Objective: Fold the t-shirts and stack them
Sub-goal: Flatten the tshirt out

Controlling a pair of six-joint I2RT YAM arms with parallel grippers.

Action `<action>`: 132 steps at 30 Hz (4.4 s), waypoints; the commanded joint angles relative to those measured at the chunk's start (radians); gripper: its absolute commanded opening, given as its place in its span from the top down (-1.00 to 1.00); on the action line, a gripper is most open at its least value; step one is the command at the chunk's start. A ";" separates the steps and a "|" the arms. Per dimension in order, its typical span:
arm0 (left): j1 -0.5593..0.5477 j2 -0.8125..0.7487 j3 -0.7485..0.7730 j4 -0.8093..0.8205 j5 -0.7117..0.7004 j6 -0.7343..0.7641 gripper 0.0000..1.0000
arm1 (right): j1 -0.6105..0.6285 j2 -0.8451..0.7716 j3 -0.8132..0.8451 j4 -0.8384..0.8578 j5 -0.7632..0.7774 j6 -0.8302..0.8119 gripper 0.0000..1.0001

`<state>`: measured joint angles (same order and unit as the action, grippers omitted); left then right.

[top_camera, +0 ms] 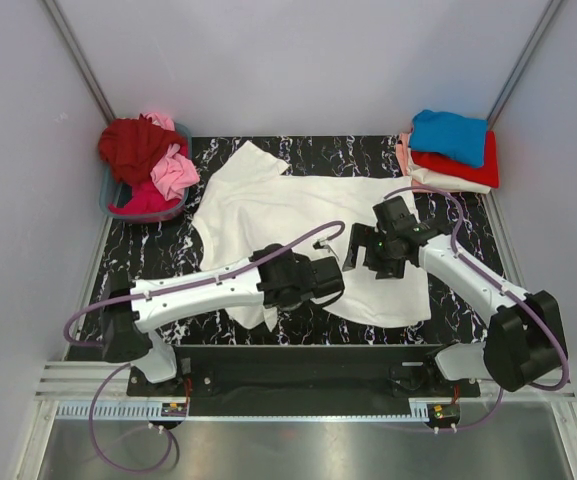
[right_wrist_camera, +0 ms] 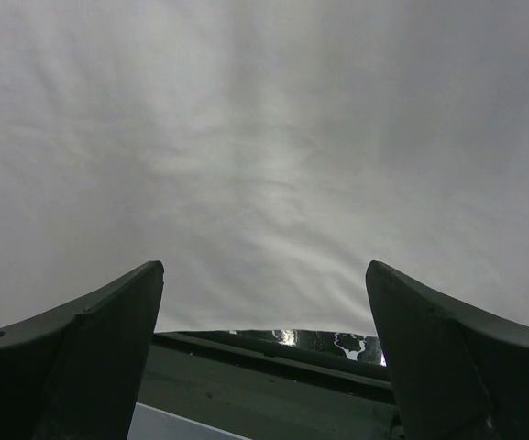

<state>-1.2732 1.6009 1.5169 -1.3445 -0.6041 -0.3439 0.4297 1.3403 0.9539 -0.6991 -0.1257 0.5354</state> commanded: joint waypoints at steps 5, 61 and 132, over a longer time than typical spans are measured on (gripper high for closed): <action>-0.031 0.103 -0.043 -0.033 0.228 0.111 -0.10 | -0.002 0.023 -0.012 0.039 -0.023 -0.023 -0.99; -0.107 0.112 -0.420 0.380 0.044 -0.468 -0.01 | 0.273 0.005 -0.070 0.067 0.018 0.083 -0.89; -0.354 -0.120 -0.658 -0.067 0.195 -0.816 0.84 | -0.230 -0.543 -0.362 -0.244 0.215 0.445 -1.00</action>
<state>-1.6234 1.5372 0.8703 -1.3354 -0.4236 -1.0946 0.3111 0.7948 0.6056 -0.9657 0.2108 1.0344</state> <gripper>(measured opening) 0.079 0.994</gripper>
